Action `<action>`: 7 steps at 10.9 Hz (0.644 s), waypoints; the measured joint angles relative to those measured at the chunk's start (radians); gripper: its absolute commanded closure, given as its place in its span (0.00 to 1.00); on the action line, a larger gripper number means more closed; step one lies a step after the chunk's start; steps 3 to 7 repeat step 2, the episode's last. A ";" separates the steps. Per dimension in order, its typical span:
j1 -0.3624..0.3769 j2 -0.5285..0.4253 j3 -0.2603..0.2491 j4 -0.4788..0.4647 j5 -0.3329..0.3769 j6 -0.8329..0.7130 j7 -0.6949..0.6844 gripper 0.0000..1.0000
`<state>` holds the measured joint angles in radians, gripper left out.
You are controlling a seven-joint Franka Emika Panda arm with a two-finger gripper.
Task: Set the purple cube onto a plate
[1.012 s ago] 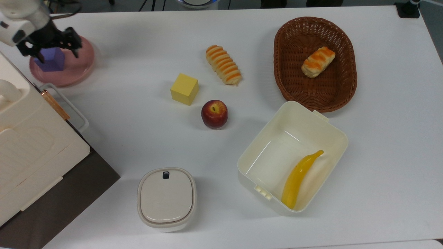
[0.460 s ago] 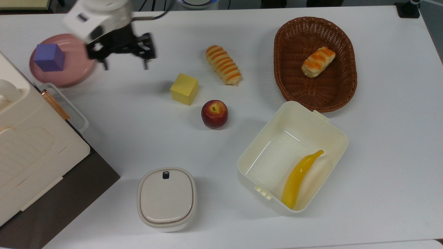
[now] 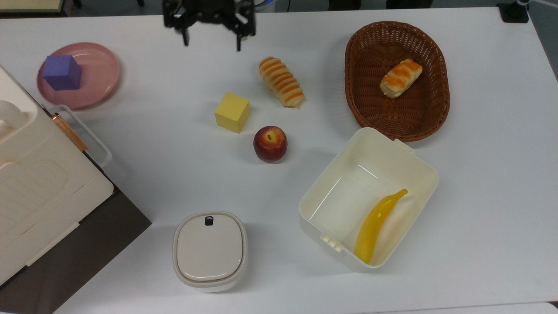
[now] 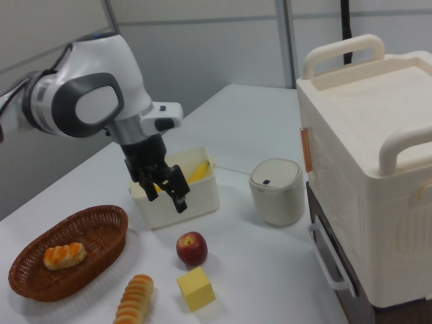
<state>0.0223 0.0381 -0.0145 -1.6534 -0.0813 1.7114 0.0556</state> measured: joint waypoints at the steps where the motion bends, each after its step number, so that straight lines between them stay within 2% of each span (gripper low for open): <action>1: 0.017 -0.006 -0.001 0.008 0.000 -0.027 0.009 0.00; 7: 0.024 -0.009 -0.001 0.012 0.000 -0.040 0.011 0.00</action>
